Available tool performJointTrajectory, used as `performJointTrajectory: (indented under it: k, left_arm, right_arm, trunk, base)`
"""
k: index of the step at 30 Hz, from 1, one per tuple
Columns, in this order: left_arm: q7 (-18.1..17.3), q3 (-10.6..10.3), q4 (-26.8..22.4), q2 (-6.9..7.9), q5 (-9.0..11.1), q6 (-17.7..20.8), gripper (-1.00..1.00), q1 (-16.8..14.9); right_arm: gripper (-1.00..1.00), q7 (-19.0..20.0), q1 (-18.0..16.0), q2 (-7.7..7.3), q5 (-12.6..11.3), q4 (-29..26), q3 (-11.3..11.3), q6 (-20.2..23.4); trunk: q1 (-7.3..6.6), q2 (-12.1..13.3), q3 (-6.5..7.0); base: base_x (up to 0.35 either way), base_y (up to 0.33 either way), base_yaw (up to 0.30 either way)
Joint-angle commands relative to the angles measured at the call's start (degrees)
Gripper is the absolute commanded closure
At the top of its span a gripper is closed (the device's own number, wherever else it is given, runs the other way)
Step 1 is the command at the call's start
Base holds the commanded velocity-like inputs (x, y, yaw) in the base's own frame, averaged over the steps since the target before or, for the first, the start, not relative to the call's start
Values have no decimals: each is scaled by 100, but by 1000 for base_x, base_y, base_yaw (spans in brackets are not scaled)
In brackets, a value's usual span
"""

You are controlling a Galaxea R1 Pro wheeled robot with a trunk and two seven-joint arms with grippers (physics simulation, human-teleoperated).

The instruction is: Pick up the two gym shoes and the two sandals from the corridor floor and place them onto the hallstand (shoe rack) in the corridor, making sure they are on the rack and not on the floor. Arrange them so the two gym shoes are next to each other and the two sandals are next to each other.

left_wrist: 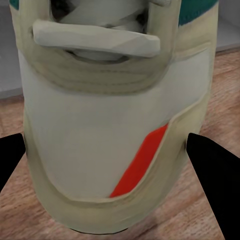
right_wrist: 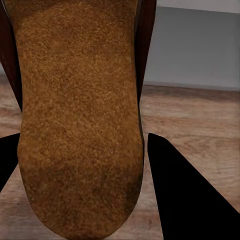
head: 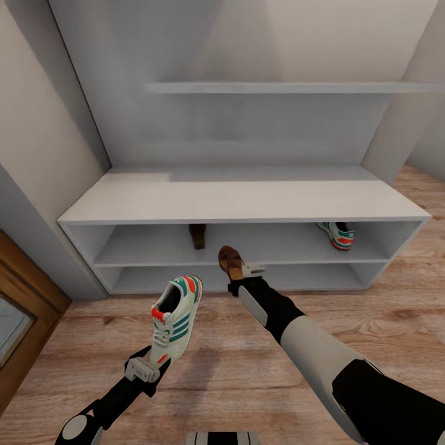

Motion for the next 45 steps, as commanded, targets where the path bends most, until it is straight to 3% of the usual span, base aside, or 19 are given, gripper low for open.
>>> performJointTrajectory:
  k: [1, 45]
  left_arm:
    - [0, 0, -1, 0, 1, 0, 100, -1]
    - [0, 0, -3, 0, 1, 0, 100, 0]
  right_arm:
    - [100, -9, 0, 0, -15, 1, -1, -6]
    - [100, -18, 31, 0, 5, 206, 5, -1]
  trunk:
    - [0, 0, 0]
    - [0, 0, 0]
  base:
    - [0, 0, 0]
    - [0, 0, 0]
